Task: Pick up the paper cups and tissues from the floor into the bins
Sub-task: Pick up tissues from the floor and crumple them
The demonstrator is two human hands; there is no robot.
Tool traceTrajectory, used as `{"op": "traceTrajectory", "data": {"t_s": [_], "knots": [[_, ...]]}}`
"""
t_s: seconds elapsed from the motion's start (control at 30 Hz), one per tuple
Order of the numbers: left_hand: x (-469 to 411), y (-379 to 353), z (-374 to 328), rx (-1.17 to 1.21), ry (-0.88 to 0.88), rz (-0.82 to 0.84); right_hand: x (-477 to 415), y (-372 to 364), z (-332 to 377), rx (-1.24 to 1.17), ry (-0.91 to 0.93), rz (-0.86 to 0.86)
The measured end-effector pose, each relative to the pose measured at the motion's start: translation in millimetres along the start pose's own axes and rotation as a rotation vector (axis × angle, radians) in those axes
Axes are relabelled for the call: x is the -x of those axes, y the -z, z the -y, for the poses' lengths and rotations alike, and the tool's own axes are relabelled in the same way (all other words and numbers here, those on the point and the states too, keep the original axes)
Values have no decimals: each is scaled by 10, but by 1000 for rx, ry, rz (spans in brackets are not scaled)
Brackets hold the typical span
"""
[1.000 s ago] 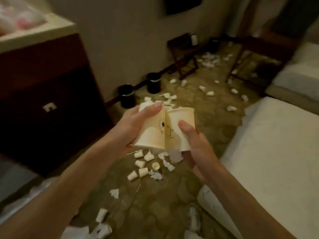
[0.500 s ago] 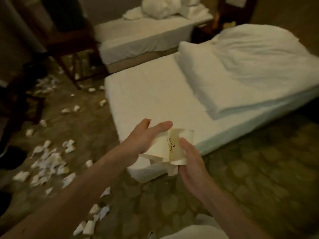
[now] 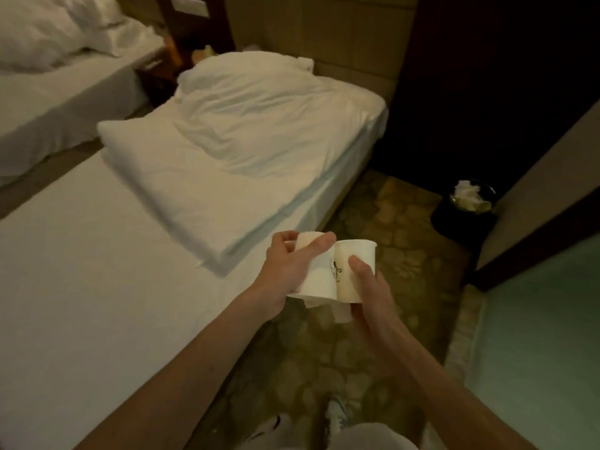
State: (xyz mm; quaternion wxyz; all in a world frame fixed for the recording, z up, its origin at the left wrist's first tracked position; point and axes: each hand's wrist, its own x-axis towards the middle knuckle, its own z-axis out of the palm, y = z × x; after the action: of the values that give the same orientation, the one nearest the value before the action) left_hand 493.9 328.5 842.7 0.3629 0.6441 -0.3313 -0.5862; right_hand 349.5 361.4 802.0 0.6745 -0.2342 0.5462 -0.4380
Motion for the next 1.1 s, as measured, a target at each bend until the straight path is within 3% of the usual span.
{"op": "traceTrajectory", "data": {"t_s": [0.27,0.7,0.87,1.1], "knots": [[-1453,-1163,-606,-108,54,285,-1218,699,713,-197,-22,-288],[-3687,-2978,-1645,-236,148,728,-3137,1667,1992,-403,26,-604],[-4316,-3834,-1823,-282,264,775,-3763,2353,2305,-479,-12,-674],[-5296,-5087,-1674,-203,453,674,-4859,3581,2615,-626,-171,-741]]}}
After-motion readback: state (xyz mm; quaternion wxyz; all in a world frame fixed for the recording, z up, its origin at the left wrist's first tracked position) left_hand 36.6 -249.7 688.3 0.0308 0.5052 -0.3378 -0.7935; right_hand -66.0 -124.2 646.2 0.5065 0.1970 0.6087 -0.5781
